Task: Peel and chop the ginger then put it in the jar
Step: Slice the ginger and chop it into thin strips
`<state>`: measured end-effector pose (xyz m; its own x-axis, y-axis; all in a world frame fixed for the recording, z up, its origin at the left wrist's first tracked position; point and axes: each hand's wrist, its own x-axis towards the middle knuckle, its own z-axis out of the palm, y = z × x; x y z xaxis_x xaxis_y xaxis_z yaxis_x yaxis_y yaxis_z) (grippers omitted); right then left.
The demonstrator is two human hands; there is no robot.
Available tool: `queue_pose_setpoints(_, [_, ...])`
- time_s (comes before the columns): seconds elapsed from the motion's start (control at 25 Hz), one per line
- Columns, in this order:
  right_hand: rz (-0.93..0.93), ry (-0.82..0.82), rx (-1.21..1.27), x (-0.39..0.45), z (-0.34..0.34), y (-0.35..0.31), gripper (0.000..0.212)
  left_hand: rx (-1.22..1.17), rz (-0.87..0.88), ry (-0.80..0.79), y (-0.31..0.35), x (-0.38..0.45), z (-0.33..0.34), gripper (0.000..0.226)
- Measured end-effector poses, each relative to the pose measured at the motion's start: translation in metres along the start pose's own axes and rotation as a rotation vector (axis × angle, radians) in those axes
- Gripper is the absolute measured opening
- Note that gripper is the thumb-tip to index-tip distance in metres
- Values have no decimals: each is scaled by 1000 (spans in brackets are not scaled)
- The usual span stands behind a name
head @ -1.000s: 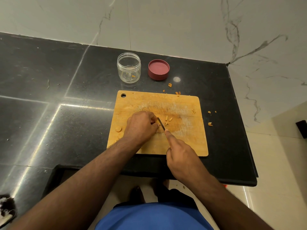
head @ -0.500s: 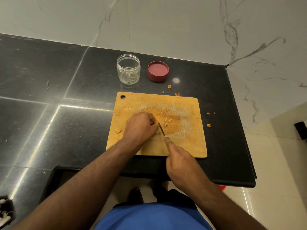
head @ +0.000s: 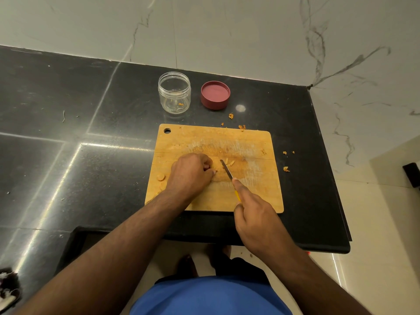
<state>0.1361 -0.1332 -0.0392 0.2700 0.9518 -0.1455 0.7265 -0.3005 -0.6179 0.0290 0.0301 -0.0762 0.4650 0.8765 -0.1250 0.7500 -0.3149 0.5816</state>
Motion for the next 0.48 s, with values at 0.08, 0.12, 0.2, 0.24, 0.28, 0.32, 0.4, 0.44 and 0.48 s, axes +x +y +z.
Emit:
queue_pose_setpoints(0.08, [-23,-20,-17,4,4,-3,55,-4,1,4,1,0,0,26])
queue_pose_setpoints(0.12, [-27,-28,-29,8,6,-3,56,-5,0,1,1,0,0,25])
queue_pose_setpoints(0.2, [-26,-36,-54,12,10,-4,56,-7,-4,-9,2,1,-1,23])
queue_pose_setpoints(0.24, [-22,-40,-61,14,11,-3,56,-5,-2,-11,2,2,-1,22])
queue_pose_setpoints(0.28, [-18,-45,-63,15,12,-3,56,-3,1,-10,2,2,-1,21])
queue_pose_setpoints(0.32, [-16,-52,-64,16,12,-3,56,-1,4,-7,2,2,-1,20])
queue_pose_setpoints(0.4, [-24,-67,-66,18,14,-4,56,1,8,-3,2,2,-1,19])
queue_pose_setpoints(0.44, [-28,-74,-74,19,14,-4,56,5,9,-3,2,2,-1,18])
queue_pose_setpoints(0.48, [-30,-82,-83,21,15,-5,57,8,10,-4,2,3,-1,18])
